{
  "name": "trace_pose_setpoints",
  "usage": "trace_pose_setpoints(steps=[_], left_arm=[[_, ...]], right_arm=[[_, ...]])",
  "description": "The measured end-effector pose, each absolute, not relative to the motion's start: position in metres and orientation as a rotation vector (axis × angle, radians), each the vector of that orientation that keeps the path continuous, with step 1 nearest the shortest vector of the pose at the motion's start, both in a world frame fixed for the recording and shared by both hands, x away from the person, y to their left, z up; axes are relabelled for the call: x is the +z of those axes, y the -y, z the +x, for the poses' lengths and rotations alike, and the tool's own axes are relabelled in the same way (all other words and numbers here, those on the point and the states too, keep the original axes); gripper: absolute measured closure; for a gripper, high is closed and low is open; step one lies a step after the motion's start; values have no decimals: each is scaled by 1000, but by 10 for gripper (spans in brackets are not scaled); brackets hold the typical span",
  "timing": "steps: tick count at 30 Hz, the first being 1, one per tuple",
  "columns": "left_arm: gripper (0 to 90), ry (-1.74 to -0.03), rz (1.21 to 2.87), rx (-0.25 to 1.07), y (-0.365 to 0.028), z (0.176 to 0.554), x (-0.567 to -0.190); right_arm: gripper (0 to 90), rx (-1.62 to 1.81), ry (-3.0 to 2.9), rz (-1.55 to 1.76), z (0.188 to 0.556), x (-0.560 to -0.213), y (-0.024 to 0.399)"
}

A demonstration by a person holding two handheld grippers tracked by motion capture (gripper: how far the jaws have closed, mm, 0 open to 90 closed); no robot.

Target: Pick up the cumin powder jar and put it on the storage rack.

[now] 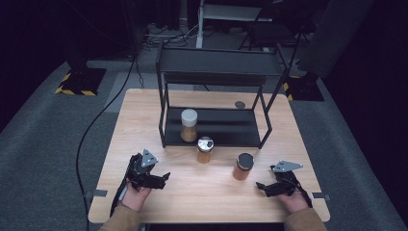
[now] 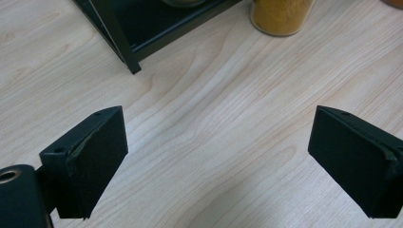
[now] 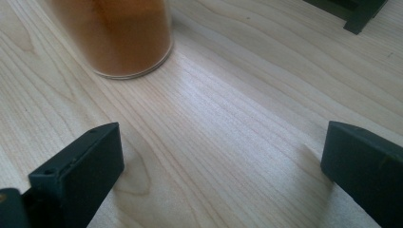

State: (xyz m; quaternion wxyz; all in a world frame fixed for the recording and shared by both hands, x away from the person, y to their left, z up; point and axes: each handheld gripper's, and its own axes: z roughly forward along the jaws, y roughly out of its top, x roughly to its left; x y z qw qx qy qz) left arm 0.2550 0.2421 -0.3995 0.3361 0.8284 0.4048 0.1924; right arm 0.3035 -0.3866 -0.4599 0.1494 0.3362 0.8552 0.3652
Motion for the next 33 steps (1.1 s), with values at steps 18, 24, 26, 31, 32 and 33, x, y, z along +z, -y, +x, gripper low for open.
trace_pose_setpoints(steps=[18, 24, 26, 31, 32, 33], left_arm=[[56, -1117, 2198, 490, -243, 252, -426], [56, -1137, 2204, 481, -244, 253, -431], [55, -1139, 2218, 480, -243, 254, -432], [54, -1150, 2233, 472, -241, 255, -435], [54, -1149, 2237, 472, -241, 256, -436], [54, -1157, 2242, 468, -240, 256, -437]], right_arm=[[2, 1049, -2455, 970, 303, -460, 386], [2, 1049, -2455, 970, 303, -460, 386], [2, 1049, -2455, 970, 303, -460, 386], [2, 1049, -2455, 969, 303, -460, 386], [2, 1049, -2455, 970, 303, -460, 386], [2, 1049, -2455, 970, 303, -460, 386]])
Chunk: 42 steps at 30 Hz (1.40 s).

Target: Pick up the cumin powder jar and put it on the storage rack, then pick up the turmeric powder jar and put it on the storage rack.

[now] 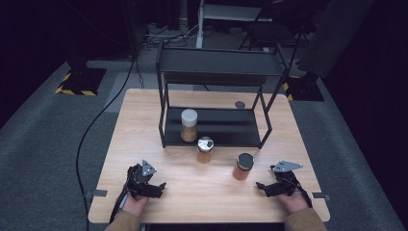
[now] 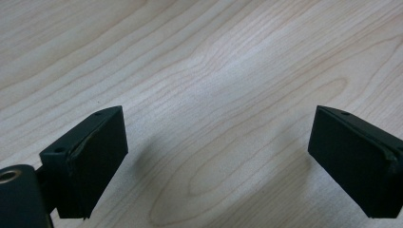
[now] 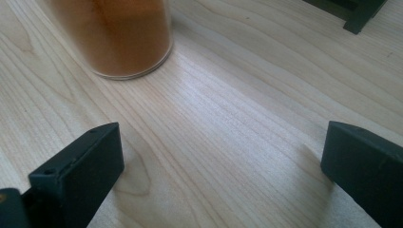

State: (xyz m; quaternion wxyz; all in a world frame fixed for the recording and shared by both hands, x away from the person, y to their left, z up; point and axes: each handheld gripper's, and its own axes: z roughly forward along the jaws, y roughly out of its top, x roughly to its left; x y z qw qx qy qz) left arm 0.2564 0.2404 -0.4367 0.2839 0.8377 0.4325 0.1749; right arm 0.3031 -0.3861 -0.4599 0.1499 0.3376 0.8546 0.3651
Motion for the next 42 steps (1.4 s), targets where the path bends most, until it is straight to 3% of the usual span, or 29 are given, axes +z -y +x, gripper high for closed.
trace_pose_setpoints(steps=[9, 42], left_arm=[[0, -1142, 2176, 437, -255, 256, -451], [0, -1102, 2163, 440, -260, 254, -456]], right_arm=[[2, 1049, -2455, 970, 303, -460, 386], [2, 1049, -2455, 970, 303, -460, 386]])
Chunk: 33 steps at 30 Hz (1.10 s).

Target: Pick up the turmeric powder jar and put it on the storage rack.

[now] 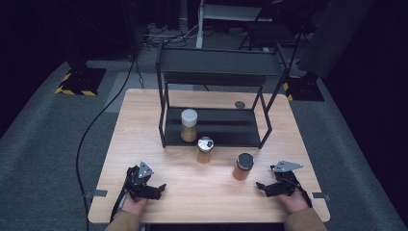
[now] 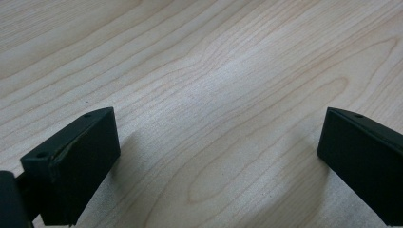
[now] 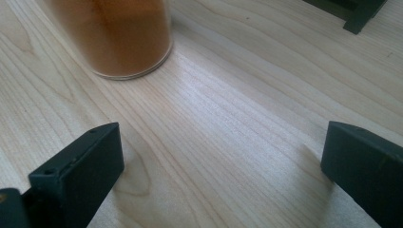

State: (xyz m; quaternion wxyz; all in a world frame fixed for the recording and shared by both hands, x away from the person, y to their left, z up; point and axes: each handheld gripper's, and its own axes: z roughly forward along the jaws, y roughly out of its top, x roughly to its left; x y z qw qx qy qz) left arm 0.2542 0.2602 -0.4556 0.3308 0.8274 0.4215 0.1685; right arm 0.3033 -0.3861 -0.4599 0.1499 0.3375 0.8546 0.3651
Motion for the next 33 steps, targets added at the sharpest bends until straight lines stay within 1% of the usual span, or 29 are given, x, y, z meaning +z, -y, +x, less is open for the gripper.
trace_pose_setpoints(steps=[13, 33], left_arm=[[0, -1102, 2163, 439, -260, 254, -456], [0, -1102, 2162, 441, -259, 256, -456]], right_arm=[[18, 1041, -2468, 959, 304, -456, 384], [20, 1168, -2372, 941, 286, -424, 387]])
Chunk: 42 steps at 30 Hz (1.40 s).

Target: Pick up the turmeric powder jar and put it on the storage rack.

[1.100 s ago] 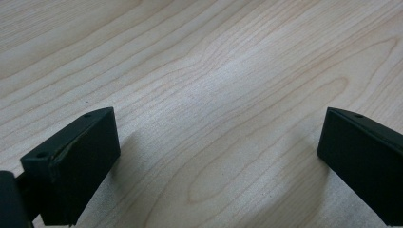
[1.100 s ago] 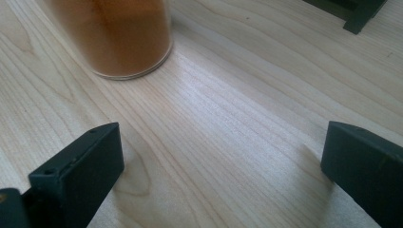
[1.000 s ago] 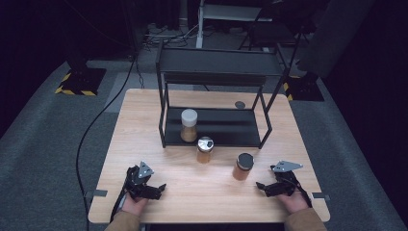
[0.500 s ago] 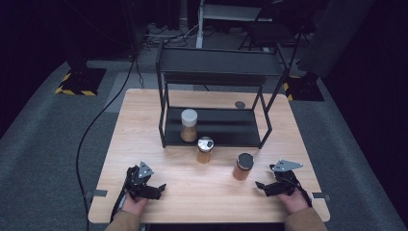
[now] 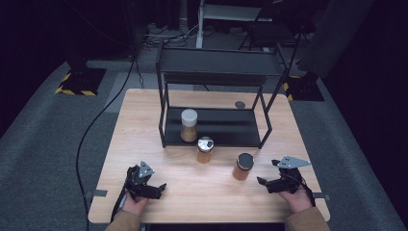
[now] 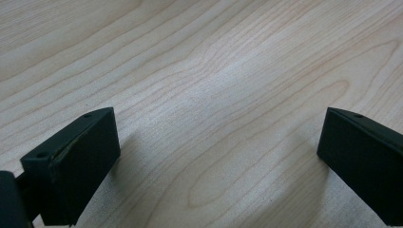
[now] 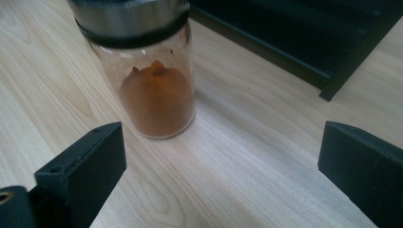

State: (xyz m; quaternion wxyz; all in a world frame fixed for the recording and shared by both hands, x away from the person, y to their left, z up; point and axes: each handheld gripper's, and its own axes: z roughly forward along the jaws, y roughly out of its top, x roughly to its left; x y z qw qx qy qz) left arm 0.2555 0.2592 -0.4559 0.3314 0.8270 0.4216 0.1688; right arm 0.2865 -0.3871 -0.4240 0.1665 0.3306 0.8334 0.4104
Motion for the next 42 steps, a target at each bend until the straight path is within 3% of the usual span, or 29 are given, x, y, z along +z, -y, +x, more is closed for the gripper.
trace_pose_setpoints(steps=[21, 42], left_arm=[[1, -1083, 2168, 430, -262, 258, -456], [1, -1085, 2166, 433, -261, 257, -456]], right_arm=[[28, 1247, -2297, 920, 273, -398, 392], [34, 1302, -2338, 815, 294, -378, 370]])
